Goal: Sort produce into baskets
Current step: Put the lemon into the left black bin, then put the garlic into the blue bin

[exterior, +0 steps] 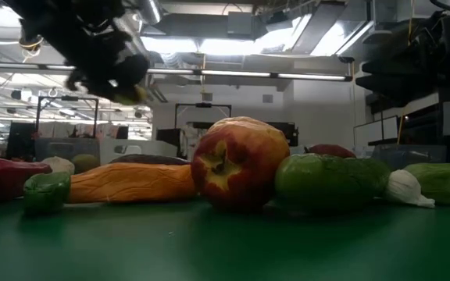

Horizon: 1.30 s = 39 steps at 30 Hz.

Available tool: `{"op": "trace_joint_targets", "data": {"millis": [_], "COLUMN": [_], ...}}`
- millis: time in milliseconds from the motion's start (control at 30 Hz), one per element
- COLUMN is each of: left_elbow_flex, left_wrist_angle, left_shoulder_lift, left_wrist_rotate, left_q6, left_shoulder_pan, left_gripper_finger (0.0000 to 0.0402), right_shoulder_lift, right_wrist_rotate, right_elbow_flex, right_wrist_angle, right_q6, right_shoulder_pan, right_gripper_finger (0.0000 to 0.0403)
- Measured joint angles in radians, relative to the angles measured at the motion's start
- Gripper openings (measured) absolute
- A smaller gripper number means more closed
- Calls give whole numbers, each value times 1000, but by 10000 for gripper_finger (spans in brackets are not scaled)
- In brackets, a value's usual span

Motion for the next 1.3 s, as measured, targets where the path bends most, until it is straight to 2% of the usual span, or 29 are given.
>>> {"op": "trace_joint_targets", "data": {"millis": [200, 400, 600, 1033, 1200, 1300], "left_elbow_flex": [-6, -7, -7, -6, 19, 49], "left_wrist_angle": [-223, -310, -311, -296, -233, -220], "left_shoulder_lift": [-23, 22, 76, 88, 71, 53], "left_wrist_rotate": [-34, -30, -28, 16, 113, 217], "left_q6": [-189, -300, -239, -127, 65, 138], "left_shoulder_pan": [130, 257, 323, 345, 263, 193], "left_gripper_finger": [174, 175, 186, 293, 298, 298], "right_shoulder_lift": [0, 0, 0, 0, 0, 0], "right_wrist_rotate": [0, 0, 0, 0, 0, 0], "right_elbow_flex": [0, 0, 0, 0, 0, 0], "right_wrist_angle": [0, 1, 1, -1, -1, -1], "right_q6": [0, 0, 0, 0, 0, 0], "right_shoulder_pan": [0, 0, 0, 0, 0, 0], "right_gripper_finger": [217, 218, 218, 217, 217, 218]}}
